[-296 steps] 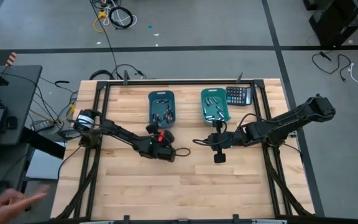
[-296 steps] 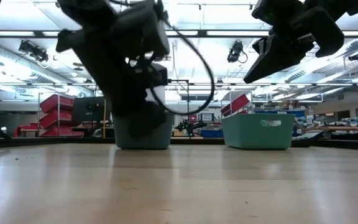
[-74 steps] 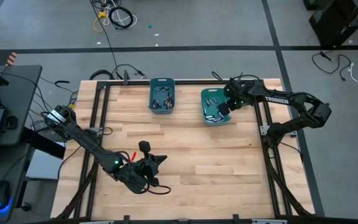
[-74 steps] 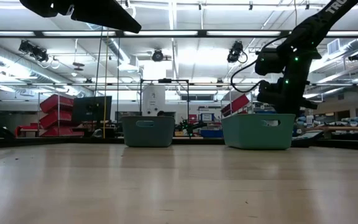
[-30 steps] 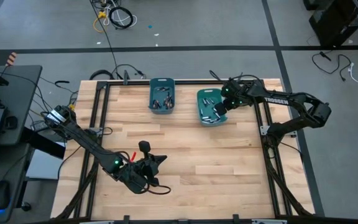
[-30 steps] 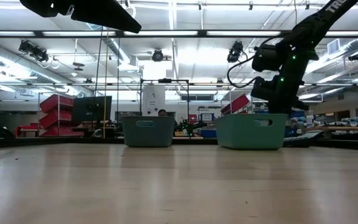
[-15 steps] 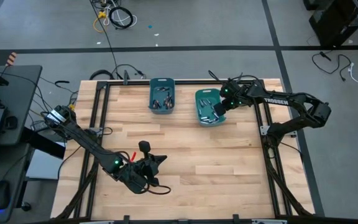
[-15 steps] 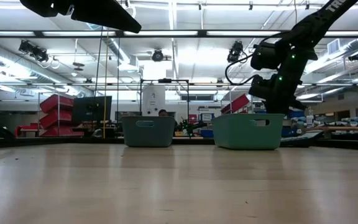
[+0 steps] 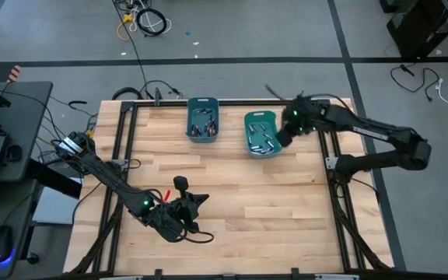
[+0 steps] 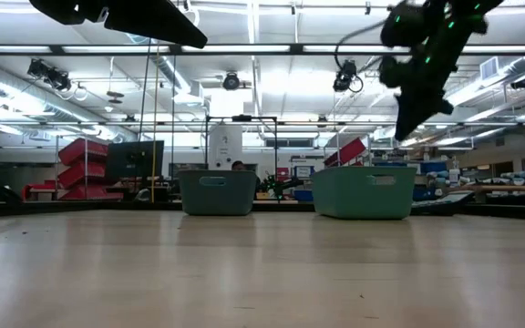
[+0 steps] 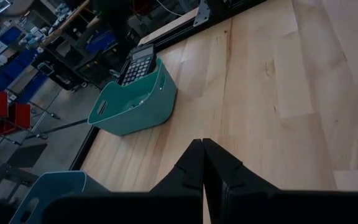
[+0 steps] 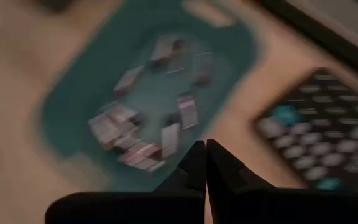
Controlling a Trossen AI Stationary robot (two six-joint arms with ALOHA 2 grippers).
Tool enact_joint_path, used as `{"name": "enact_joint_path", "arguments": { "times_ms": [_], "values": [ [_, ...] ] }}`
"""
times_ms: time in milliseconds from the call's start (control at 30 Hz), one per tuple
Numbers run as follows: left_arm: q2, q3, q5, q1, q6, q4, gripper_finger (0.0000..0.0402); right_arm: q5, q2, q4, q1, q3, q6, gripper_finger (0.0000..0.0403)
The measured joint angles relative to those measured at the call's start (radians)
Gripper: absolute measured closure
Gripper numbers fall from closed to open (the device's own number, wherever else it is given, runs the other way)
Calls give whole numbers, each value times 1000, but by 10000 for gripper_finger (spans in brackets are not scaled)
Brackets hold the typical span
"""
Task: Sort batteries
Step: Move all the bins to the top corner of the table
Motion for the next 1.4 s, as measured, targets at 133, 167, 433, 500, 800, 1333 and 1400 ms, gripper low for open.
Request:
{"name": "enact_joint_path", "arguments": {
  "times_ms": [133,167,433,500,800,1333,1400],
  "values": [
    [0,0,0,0,0,1,402,-41,-66,-63,152,0,23,403],
    [0,0,0,0,0,1,402,-43,-73,-77,194,0,37,403],
    [0,0,0,0,-4,9,402,-26,-14,-144,486,-1,237,403],
    [0,0,0,0,-4,10,402,18,17,-168,523,-1,296,403],
    [0,0,1,0,-4,9,402,137,185,-182,493,-2,357,403],
    [0,0,12,0,-5,7,402,224,250,-122,345,-2,210,403],
    [0,0,12,0,-5,7,402,228,250,-109,332,-2,200,403]
  ]
}}
